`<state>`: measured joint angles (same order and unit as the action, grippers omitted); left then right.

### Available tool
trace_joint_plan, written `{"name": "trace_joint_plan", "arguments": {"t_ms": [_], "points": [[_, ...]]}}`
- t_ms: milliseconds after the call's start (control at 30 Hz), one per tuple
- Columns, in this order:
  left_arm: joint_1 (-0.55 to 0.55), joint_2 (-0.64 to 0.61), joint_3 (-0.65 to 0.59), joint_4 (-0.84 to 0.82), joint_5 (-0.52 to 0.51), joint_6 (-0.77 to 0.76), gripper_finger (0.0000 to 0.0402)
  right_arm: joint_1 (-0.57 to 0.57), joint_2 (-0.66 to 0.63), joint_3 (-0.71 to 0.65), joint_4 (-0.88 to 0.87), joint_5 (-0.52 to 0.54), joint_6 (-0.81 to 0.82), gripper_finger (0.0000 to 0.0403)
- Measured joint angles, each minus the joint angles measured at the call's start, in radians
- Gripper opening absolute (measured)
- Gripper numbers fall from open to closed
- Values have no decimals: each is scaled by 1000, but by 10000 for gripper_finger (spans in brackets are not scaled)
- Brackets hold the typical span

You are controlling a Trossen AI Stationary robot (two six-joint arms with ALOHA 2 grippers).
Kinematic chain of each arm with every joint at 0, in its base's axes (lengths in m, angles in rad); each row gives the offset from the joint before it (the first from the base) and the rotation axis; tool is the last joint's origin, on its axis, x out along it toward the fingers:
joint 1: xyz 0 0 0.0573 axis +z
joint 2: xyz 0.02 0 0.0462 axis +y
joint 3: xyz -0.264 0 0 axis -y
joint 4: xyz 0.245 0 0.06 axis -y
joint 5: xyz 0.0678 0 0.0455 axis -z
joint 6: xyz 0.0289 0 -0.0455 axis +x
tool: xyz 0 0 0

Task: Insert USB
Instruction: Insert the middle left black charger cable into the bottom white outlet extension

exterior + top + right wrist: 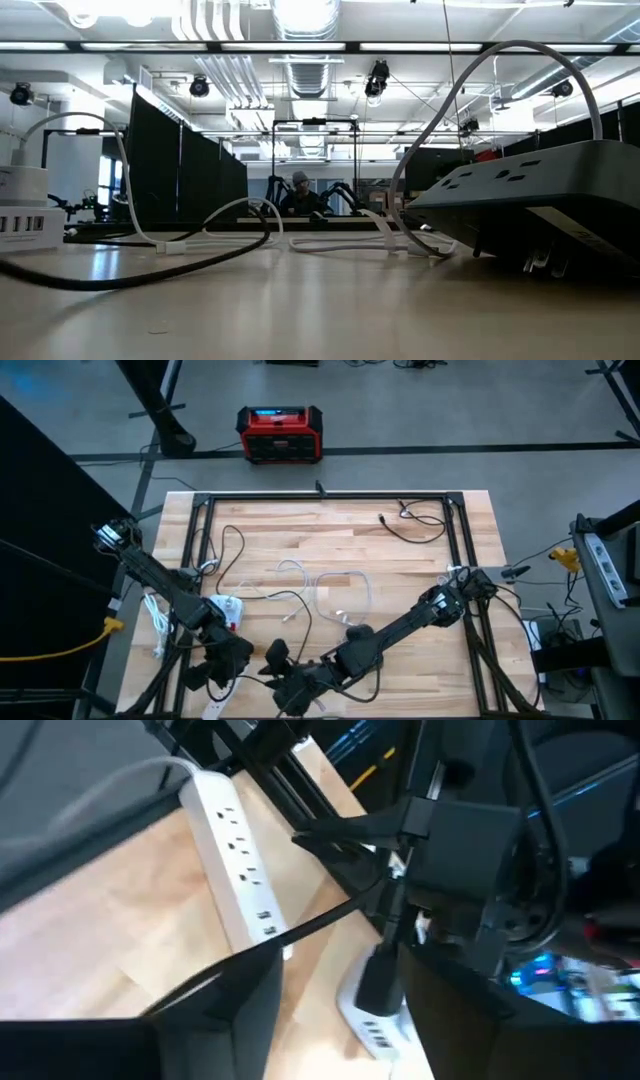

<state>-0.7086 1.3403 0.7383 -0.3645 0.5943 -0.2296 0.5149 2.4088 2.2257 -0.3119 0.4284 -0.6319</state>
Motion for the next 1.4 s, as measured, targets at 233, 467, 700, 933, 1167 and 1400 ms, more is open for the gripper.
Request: {"name": "trace_joint_plan", "arguments": {"t_ms": [233, 467, 700, 933, 1167, 1400], "points": [[3, 0, 0, 9, 10, -18, 14, -3, 0, 2, 47, -7, 65, 218], [4, 0, -2, 5, -16, -18, 14, -24, 0, 2, 75, -68, 544, 220], [4, 0, -2, -27, -45, -23, 14, -31, -1, 2, 87, -209, 685, 219], [4, -1, -2, -46, -88, -34, 14, -49, -1, 2, 88, -220, 780, 208], [4, -1, -2, -41, -92, -42, 14, -80, -2, -19, 92, -217, 842, 179], [4, -1, -1, -39, -114, -46, 14, -82, -2, -19, 93, -256, 836, 97]]}}
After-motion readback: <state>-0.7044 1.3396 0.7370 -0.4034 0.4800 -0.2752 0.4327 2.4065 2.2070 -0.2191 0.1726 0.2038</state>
